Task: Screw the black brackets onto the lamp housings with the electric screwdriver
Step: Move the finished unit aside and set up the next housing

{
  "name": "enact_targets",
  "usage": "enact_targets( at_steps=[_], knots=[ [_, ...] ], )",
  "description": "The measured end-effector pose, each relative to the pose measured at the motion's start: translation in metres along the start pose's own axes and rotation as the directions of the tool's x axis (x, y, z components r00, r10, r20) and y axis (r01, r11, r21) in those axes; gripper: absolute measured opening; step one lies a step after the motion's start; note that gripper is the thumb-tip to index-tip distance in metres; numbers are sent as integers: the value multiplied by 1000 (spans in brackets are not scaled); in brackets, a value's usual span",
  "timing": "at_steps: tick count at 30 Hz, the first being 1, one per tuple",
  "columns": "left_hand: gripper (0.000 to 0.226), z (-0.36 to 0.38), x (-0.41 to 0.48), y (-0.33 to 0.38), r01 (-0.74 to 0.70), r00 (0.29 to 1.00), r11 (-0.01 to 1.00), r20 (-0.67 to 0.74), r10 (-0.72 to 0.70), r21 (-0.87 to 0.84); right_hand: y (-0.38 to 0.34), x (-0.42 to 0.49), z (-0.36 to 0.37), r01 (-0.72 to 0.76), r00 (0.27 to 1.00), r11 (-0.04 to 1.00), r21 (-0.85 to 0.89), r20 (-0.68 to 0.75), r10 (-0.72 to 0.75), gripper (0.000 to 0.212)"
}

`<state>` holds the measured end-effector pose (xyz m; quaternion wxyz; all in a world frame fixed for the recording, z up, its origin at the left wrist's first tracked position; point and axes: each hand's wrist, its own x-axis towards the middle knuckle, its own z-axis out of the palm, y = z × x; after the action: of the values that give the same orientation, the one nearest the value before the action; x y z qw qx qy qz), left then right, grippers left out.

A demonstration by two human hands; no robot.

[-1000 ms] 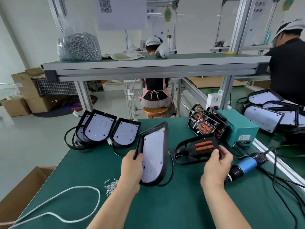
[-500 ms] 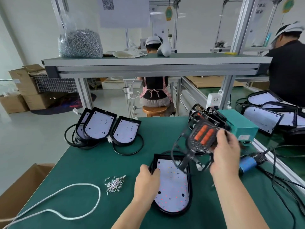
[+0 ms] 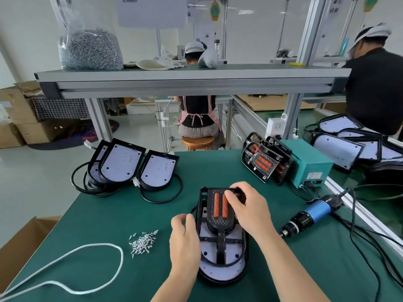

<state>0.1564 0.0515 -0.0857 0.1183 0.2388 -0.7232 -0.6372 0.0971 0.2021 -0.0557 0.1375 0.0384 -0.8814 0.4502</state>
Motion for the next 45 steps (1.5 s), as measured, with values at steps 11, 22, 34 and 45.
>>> enact_targets(
  at_steps=[11,22,34,45],
  knots=[
    [42,3,0,-3,-1,1000,1000,-21,0,-15,6,8,3,-95,995,991,-97,30,98,43],
    [50,0,-1,-4,-3,999,986,52,-5,169,12,-16,16,-150,987,987,55,69,146,50],
    [41,4,2,-3,3,1000,973,29,-10,230,30,-30,19,-394,919,695,602,264,292,42],
    [56,0,12,-3,43,988,993,145,-59,107,28,-26,14,-421,900,688,591,367,235,49]
  ],
)
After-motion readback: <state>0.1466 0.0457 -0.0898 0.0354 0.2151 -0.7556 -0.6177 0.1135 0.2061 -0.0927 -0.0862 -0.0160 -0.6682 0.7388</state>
